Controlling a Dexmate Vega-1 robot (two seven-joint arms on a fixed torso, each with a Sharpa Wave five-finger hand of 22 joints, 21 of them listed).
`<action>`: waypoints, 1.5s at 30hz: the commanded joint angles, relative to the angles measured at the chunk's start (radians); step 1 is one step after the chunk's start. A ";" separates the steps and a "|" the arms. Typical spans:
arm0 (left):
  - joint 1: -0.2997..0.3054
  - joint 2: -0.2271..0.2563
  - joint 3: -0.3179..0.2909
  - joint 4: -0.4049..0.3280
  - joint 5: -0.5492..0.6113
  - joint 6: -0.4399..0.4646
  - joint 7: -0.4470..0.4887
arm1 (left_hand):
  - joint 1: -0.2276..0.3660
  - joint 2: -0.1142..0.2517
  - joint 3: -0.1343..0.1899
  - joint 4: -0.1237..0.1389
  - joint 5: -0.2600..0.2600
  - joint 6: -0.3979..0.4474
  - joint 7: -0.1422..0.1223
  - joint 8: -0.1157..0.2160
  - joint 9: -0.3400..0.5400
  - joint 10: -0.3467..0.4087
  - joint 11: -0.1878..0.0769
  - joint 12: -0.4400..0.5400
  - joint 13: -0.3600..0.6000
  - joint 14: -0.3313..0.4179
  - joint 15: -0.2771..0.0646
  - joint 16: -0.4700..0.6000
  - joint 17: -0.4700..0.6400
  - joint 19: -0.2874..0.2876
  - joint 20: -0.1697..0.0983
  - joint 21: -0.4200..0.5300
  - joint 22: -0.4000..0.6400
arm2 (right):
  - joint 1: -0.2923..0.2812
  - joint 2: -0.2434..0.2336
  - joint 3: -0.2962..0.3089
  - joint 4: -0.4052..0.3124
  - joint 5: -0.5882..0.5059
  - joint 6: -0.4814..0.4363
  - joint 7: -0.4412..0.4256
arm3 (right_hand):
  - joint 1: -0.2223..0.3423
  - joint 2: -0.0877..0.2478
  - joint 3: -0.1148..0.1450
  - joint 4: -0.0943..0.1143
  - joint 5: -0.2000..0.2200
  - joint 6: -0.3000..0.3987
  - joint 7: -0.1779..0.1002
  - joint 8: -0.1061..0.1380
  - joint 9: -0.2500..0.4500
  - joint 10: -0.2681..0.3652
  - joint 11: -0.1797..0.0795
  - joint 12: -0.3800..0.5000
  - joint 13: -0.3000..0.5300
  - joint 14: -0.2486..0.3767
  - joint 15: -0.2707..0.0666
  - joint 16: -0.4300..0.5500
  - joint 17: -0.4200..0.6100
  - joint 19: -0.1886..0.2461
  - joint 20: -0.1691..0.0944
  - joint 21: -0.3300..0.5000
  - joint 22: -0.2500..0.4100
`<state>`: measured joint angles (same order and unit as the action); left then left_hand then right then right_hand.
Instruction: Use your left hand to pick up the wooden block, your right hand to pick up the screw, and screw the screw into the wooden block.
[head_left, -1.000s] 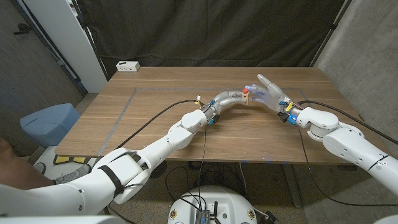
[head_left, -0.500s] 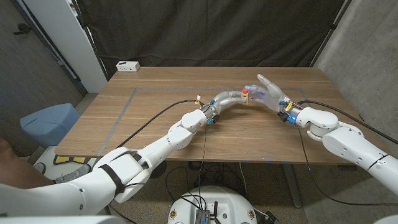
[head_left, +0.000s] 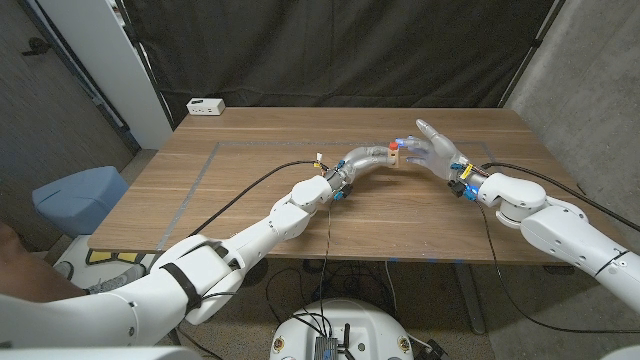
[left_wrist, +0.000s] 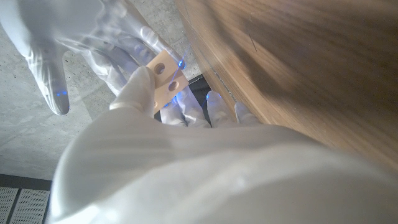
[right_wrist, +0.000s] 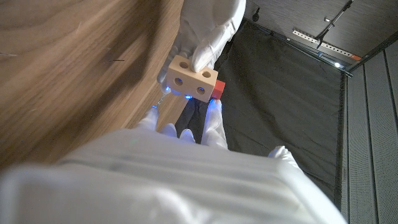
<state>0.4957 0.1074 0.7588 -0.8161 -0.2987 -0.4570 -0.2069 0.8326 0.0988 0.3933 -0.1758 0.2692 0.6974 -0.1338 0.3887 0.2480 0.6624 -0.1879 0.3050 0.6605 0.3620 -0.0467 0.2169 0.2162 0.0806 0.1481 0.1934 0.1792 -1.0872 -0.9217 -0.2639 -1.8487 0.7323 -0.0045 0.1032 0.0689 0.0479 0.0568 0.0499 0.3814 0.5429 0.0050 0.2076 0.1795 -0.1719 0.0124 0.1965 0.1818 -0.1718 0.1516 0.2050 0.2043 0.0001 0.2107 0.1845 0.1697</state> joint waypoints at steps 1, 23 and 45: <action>0.004 0.003 -0.001 -0.008 0.001 0.000 0.001 | 0.004 0.010 0.019 0.022 0.006 0.049 0.006 0.008 0.004 0.004 0.004 0.001 0.001 0.004 -0.032 0.004 0.004 -0.002 0.003 0.008 0.001 | -0.019 -0.007 0.013 -0.016 0.003 0.003 -0.013 | -0.007 0.001 -0.004 0.001 0.006 0.022 0.003 0.011 0.003 -0.006 -0.011 0.007 0.000 -0.085 0.003 0.006 0.003 0.007 -0.003 0.007 0.003; 0.011 0.008 0.003 -0.030 0.005 0.009 0.003 | 0.007 0.006 0.016 0.018 0.005 0.063 0.006 0.013 0.004 0.018 -0.001 0.008 0.001 0.012 -0.036 0.006 0.004 0.001 -0.003 0.009 0.001 | -0.051 -0.026 0.035 -0.039 0.003 0.013 -0.010 | 0.003 0.005 -0.010 0.003 0.011 0.116 0.021 0.029 0.004 0.064 -0.031 0.019 -0.001 -0.055 -0.007 0.014 -0.001 0.028 -0.003 0.012 0.003; 0.038 0.032 0.004 -0.091 0.010 0.028 0.020 | 0.007 0.005 0.014 0.020 0.004 0.067 0.005 0.014 0.002 0.020 -0.001 0.010 0.002 0.013 -0.037 0.005 0.005 0.001 -0.004 0.008 0.001 | -0.076 -0.045 0.049 -0.050 0.001 0.027 0.001 | 0.010 0.008 -0.013 0.003 0.013 0.157 0.027 0.032 0.004 0.092 -0.030 0.017 -0.001 -0.046 -0.011 0.014 -0.003 0.038 -0.003 0.012 0.002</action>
<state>0.5188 0.1260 0.7620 -0.8749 -0.2917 -0.4391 -0.1963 0.8434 0.0938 0.3934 -0.1758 0.2690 0.6974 -0.1338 0.3887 0.2481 0.6765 -0.1839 0.3092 0.6621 0.3660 -0.0428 0.2169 0.2161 0.0806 0.1481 0.1934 0.1789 -1.1333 -0.9558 -0.2328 -1.8839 0.7365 0.0135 0.1220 0.0729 0.0517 0.0486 0.0498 0.3889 0.6884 0.0326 0.2385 0.1796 -0.0889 -0.0194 0.2079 0.1818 -0.1717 0.1443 0.2146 0.1998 0.0325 0.2037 0.1895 0.1698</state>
